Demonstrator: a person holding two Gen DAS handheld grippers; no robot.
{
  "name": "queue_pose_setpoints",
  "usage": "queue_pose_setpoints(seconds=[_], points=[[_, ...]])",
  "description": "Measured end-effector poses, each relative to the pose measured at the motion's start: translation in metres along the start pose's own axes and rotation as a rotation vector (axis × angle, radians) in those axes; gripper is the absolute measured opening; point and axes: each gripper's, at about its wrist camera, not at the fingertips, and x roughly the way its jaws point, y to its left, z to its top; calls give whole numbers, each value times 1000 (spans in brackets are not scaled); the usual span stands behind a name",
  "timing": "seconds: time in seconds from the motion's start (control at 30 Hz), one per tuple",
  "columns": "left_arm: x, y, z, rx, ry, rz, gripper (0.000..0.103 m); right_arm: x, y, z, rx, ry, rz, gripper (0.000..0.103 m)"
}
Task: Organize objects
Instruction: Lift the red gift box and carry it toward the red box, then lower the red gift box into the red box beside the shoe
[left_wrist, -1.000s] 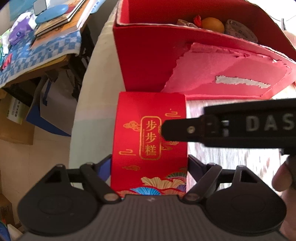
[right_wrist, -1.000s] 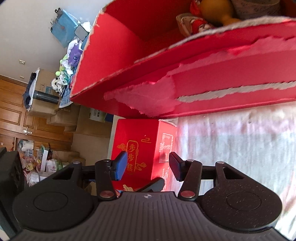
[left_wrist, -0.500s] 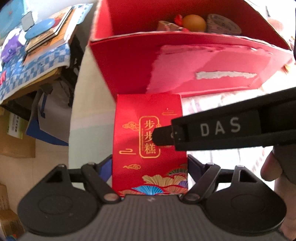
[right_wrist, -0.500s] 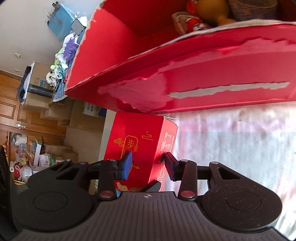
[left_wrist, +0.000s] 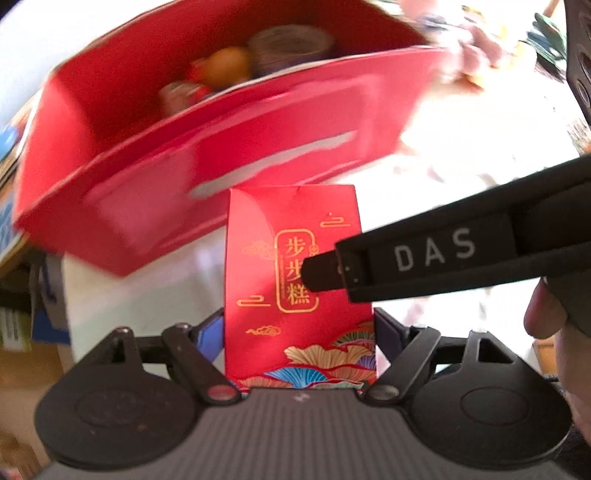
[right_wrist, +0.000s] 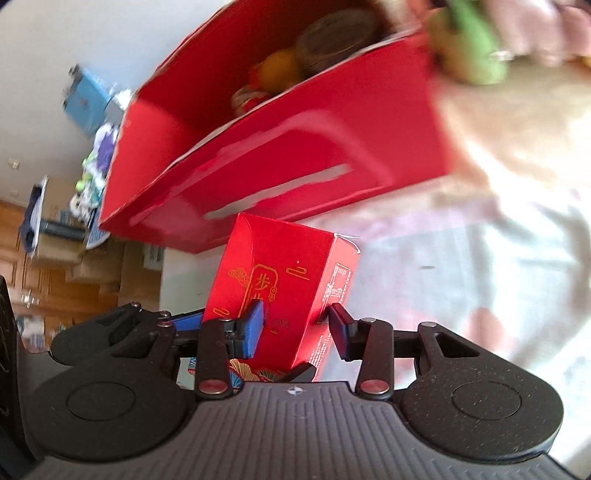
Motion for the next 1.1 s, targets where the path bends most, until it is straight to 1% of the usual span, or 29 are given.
queue_pose_setpoints(seconds=[0.17, 0.33, 0.5, 0.6, 0.67, 0.8, 0.9, 1.0, 1.1], points=[[-4, -48, 18, 154, -27, -13, 81, -31, -19, -4, 61, -91, -40, 43], [-15, -84, 41, 285, -85, -37, 81, -69, -35, -9, 109, -208, -88, 44], [-33, -112, 56, 376, -157, -63, 81, -107, -49, -13, 143, -320, -117, 44], [-44, -119, 67, 405, -211, -72, 81, -126, -49, -12, 145, -384, -123, 44], [-57, -125, 71, 409, -247, -73, 81, -134, -44, -8, 129, -424, -125, 44], [-76, -118, 86, 382, -315, -69, 81, -141, -23, 6, 58, -499, -129, 44], [-91, -101, 98, 334, -360, -59, 81, -141, -4, 19, -2, -535, -114, 44], [-100, -77, 106, 278, -396, -34, 81, -132, 15, 38, -58, -545, -81, 44], [-107, -52, 111, 212, -416, -1, 81, -118, 34, 55, -112, -531, -43, 44]])
